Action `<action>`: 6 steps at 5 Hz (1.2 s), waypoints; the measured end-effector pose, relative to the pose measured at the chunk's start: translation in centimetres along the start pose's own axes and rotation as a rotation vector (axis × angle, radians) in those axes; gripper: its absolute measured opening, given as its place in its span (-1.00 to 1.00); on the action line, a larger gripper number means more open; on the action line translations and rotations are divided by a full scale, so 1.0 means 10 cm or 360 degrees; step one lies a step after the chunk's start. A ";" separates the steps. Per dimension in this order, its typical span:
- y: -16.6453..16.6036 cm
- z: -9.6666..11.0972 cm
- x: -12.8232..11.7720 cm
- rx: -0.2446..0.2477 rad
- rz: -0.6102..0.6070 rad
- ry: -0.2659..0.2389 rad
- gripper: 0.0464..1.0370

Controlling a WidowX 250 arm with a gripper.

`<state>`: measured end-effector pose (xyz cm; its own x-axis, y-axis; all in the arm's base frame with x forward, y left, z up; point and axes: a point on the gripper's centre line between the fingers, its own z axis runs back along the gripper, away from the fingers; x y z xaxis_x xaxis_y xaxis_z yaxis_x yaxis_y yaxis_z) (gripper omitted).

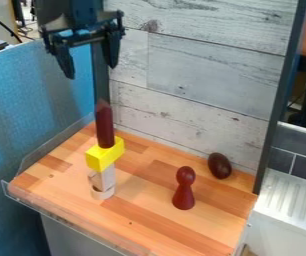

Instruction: Pick pyramid from the tower and place it on the table

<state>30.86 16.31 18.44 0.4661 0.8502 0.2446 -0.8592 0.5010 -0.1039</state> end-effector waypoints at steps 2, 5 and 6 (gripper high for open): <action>-0.09 -0.11 -0.08 0.0009 -0.0007 -0.0096 0.93; -0.11 -0.37 -0.11 0.0050 -0.0113 -0.0131 0.93; -0.10 -0.49 -0.17 0.0083 -0.0141 -0.0190 0.93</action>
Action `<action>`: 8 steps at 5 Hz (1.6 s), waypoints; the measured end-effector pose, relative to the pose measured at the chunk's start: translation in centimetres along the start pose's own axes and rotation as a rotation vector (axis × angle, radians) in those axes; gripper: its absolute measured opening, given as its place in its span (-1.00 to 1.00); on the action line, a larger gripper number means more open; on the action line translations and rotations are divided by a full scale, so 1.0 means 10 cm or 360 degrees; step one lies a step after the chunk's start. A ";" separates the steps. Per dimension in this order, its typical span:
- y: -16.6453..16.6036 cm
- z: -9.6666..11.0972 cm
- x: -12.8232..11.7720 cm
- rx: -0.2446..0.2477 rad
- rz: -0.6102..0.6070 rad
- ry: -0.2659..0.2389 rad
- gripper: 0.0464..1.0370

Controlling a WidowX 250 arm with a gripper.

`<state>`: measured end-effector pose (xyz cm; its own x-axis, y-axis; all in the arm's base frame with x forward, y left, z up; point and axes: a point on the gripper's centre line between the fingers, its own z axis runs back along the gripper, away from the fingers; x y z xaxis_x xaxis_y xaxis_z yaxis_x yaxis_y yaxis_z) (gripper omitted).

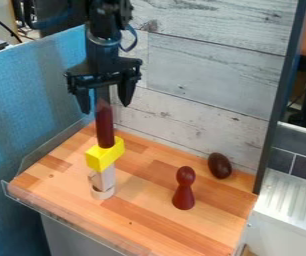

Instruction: Pick pyramid from the tower and place it on the table

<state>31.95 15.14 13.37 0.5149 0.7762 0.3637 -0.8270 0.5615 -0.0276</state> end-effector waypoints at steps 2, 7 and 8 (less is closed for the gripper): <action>-0.03 -0.09 -0.01 0.0027 -0.0020 -0.0030 0.93; -0.16 -0.38 0.15 0.0178 0.0041 0.0009 0.25; -0.17 -0.37 0.15 0.0171 0.0032 0.0011 -0.07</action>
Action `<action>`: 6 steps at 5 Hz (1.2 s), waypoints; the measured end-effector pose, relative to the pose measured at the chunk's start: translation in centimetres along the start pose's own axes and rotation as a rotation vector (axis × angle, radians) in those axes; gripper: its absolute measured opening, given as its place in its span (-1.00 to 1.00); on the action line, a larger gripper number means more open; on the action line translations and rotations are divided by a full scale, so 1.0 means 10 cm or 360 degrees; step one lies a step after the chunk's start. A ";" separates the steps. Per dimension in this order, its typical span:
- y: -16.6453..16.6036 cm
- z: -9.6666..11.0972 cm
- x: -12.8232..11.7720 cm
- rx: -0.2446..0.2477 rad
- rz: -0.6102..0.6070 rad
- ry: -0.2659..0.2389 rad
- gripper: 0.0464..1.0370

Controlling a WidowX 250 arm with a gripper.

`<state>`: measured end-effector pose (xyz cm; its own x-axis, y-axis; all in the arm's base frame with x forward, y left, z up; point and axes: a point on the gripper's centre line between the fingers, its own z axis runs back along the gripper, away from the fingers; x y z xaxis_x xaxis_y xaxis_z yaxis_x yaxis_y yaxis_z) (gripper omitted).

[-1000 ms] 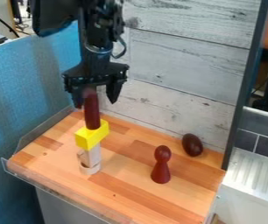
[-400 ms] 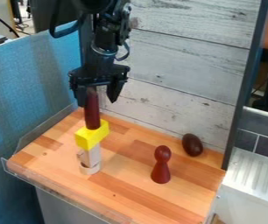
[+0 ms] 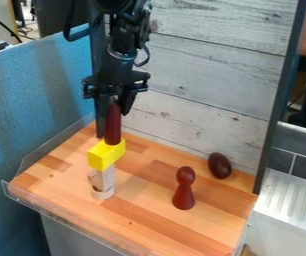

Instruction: Pick pyramid from the tower and place it on the table

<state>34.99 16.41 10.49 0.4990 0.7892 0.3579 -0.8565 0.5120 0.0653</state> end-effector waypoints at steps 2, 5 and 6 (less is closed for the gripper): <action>-0.08 0.27 0.03 -0.0132 -0.0044 -0.0053 -0.07; -0.55 0.14 -0.08 -0.0203 -0.0421 0.0097 -0.07; -0.70 0.00 -0.08 -0.0279 -0.0703 0.0088 -0.07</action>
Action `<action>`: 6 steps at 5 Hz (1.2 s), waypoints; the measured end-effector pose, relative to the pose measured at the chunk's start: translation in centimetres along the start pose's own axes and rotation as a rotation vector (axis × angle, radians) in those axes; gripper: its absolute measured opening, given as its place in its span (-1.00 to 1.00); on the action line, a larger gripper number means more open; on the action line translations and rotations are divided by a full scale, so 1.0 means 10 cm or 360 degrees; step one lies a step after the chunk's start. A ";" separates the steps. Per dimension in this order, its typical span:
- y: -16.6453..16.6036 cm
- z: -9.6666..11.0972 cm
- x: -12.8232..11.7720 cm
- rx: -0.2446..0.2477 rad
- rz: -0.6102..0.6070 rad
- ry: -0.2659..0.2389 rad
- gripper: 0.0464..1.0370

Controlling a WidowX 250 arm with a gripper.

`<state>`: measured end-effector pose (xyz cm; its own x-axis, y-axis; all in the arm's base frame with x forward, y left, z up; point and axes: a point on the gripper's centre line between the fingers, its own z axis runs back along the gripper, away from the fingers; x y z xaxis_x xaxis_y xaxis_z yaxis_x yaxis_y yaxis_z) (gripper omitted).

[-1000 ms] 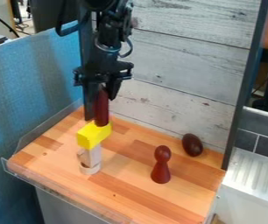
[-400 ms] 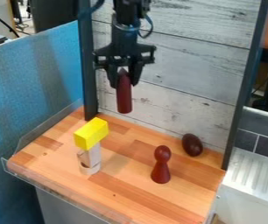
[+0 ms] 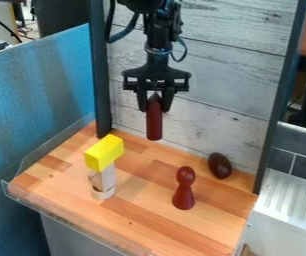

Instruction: Pick pyramid from the tower and place it on the table

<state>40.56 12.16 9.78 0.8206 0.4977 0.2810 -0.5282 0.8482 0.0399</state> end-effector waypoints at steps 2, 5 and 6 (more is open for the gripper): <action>-0.04 -0.15 0.10 0.0017 -0.0299 -0.0102 -0.07; -0.12 -0.56 0.32 -0.0049 -0.0376 -0.0020 -0.07; -0.17 -0.65 0.31 -0.0078 -0.0402 -0.0090 -0.07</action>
<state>45.46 13.49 4.33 0.9108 0.2591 0.3214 -0.2956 0.9528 0.0697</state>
